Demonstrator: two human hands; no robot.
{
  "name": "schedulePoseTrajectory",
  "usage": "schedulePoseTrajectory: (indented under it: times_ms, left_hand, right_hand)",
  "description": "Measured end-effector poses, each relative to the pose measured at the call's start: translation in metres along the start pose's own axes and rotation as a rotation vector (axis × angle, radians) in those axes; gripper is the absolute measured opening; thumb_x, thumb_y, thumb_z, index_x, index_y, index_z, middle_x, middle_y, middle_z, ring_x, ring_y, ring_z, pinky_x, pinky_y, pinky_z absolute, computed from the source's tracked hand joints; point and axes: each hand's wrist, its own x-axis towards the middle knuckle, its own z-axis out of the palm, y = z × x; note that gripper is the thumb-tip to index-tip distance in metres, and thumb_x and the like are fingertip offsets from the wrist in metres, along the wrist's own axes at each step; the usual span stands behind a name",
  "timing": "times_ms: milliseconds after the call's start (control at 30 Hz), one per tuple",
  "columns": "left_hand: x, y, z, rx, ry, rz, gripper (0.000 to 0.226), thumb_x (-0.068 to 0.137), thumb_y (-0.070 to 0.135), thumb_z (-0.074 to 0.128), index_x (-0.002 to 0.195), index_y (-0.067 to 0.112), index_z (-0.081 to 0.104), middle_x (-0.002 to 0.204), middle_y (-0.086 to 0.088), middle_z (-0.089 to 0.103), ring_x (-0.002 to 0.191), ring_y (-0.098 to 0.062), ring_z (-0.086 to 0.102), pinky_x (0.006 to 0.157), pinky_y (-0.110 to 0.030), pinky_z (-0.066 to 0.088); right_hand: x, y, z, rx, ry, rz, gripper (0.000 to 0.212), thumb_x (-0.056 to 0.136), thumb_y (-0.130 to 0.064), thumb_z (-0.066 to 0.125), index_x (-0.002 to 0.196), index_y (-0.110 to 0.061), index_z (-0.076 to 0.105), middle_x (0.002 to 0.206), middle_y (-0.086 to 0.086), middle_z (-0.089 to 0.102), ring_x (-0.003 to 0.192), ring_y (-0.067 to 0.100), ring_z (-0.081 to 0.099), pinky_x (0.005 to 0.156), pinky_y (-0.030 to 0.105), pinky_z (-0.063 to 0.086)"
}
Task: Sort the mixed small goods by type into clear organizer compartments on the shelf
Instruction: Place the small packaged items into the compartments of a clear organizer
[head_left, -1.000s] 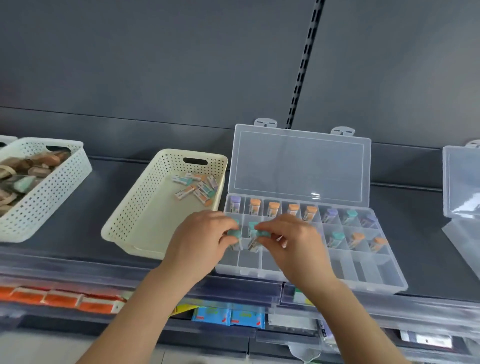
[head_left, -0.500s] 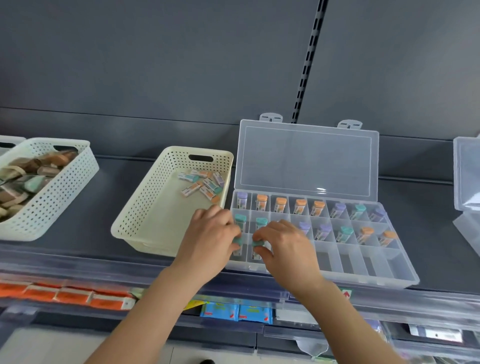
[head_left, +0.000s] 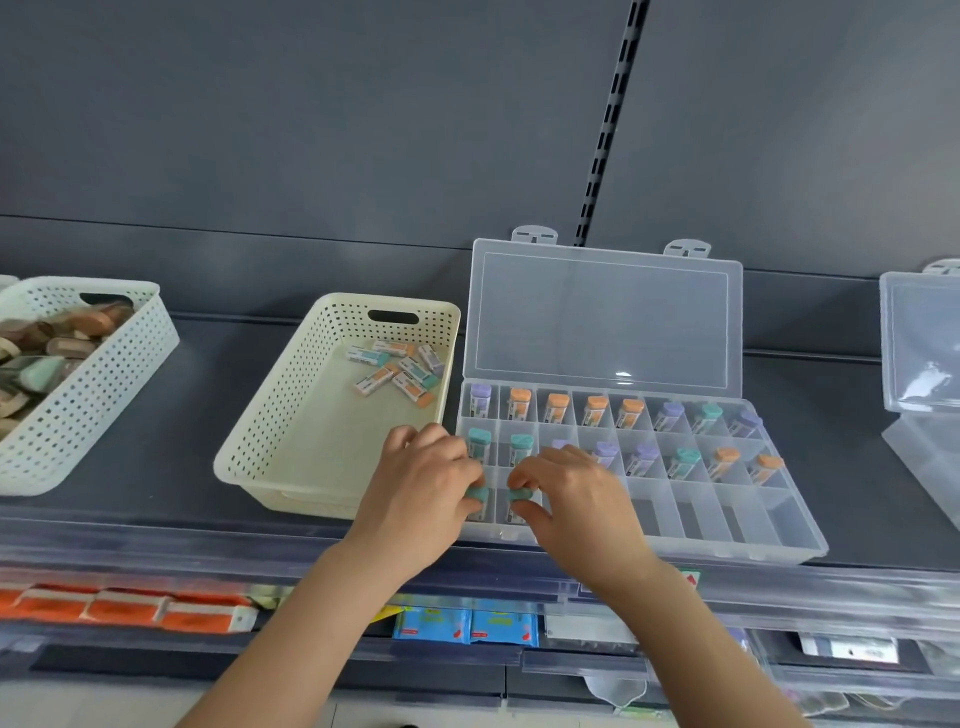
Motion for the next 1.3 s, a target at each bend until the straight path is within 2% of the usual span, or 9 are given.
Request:
schedulePoseTrajectory:
  times_ms: [267, 433, 667, 767, 867, 967, 1100, 1200, 1300]
  left_hand:
    - [-0.003, -0.002, 0.001, -0.029, 0.022, 0.021, 0.021, 0.083, 0.037, 0.067, 0.099, 0.024, 0.072, 0.094, 0.010, 0.063, 0.098, -0.014, 0.052, 0.088, -0.033, 0.034]
    - [-0.003, -0.005, -0.001, -0.093, 0.048, 0.037, 0.026, 0.084, 0.038, 0.067, 0.103, 0.021, 0.071, 0.094, 0.009, 0.061, 0.098, -0.014, 0.051, 0.088, -0.030, 0.033]
    - [0.011, -0.040, -0.033, -0.255, 0.101, -0.141, 0.025, 0.088, 0.036, 0.063, 0.108, 0.022, 0.070, 0.102, 0.009, 0.060, 0.099, -0.010, 0.052, 0.084, -0.022, 0.038]
    - [0.023, -0.071, -0.039, -0.143, 0.006, -0.233, 0.027, 0.092, 0.034, 0.057, 0.115, 0.024, 0.066, 0.117, 0.008, 0.058, 0.107, -0.012, 0.051, 0.086, -0.026, 0.041]
    - [0.038, -0.098, -0.034, 0.023, -0.170, -0.350, 0.032, 0.095, 0.034, 0.053, 0.121, 0.019, 0.062, 0.119, 0.000, 0.057, 0.106, -0.020, 0.053, 0.082, -0.033, 0.046]
    - [0.052, -0.118, -0.025, 0.104, -0.274, -0.430, 0.021, 0.094, 0.026, 0.053, 0.105, 0.012, 0.064, 0.104, -0.005, 0.057, 0.088, -0.022, 0.052, 0.067, -0.033, 0.040]
    - [0.067, -0.142, -0.011, 0.134, -0.295, -0.424, 0.014, 0.092, 0.013, 0.051, 0.096, 0.006, 0.063, 0.087, -0.004, 0.045, 0.078, -0.022, 0.046, 0.064, -0.033, 0.037]
    - [0.077, -0.152, 0.001, 0.105, -0.278, -0.426, 0.017, 0.094, 0.019, 0.052, 0.094, 0.006, 0.063, 0.092, -0.007, 0.054, 0.076, -0.023, 0.048, 0.063, -0.033, 0.037]
    - [0.086, -0.157, 0.011, 0.048, -0.264, -0.476, 0.026, 0.095, 0.031, 0.053, 0.077, 0.013, 0.057, 0.089, -0.007, 0.060, 0.071, -0.023, 0.049, 0.060, -0.032, 0.036]
  right_hand:
    - [-0.003, 0.000, 0.000, 0.005, -0.004, 0.034, 0.022, 0.083, -0.023, 0.071, 0.105, -0.019, 0.070, 0.095, -0.003, 0.069, 0.091, 0.016, 0.060, 0.076, 0.029, 0.053]
    - [0.003, -0.005, -0.001, 0.043, 0.054, 0.047, 0.025, 0.083, -0.035, 0.070, 0.100, -0.017, 0.071, 0.091, -0.003, 0.070, 0.086, 0.016, 0.061, 0.074, 0.030, 0.053]
    - [0.040, -0.024, -0.005, 0.055, 0.066, 0.006, 0.023, 0.085, -0.034, 0.067, 0.099, -0.016, 0.073, 0.096, -0.001, 0.070, 0.091, 0.019, 0.061, 0.076, 0.034, 0.053]
    - [0.069, -0.040, -0.004, 0.014, 0.060, -0.040, 0.024, 0.085, -0.033, 0.066, 0.102, -0.017, 0.072, 0.099, -0.001, 0.070, 0.093, 0.021, 0.059, 0.074, 0.034, 0.052]
    - [0.102, -0.051, 0.006, -0.182, -0.068, -0.076, 0.033, 0.089, -0.042, 0.057, 0.112, -0.020, 0.069, 0.108, -0.001, 0.066, 0.100, 0.019, 0.054, 0.083, 0.033, 0.049]
    - [0.134, -0.060, 0.025, -0.411, -0.199, -0.087, 0.039, 0.091, -0.046, 0.052, 0.115, -0.019, 0.065, 0.109, 0.000, 0.063, 0.106, 0.022, 0.048, 0.092, 0.035, 0.039]
    - [0.163, -0.065, 0.047, -0.611, -0.328, -0.026, 0.026, 0.091, -0.038, 0.052, 0.107, -0.019, 0.062, 0.105, 0.003, 0.063, 0.102, 0.023, 0.048, 0.088, 0.037, 0.035]
    - [0.174, -0.067, 0.059, -0.683, -0.384, 0.049, 0.018, 0.087, -0.023, 0.052, 0.103, -0.023, 0.061, 0.104, 0.000, 0.062, 0.103, 0.022, 0.047, 0.089, 0.038, 0.029]
    - [0.178, -0.067, 0.069, -0.711, -0.394, 0.103, 0.017, 0.087, -0.021, 0.052, 0.100, -0.026, 0.060, 0.102, -0.002, 0.062, 0.107, 0.022, 0.044, 0.093, 0.042, 0.025]
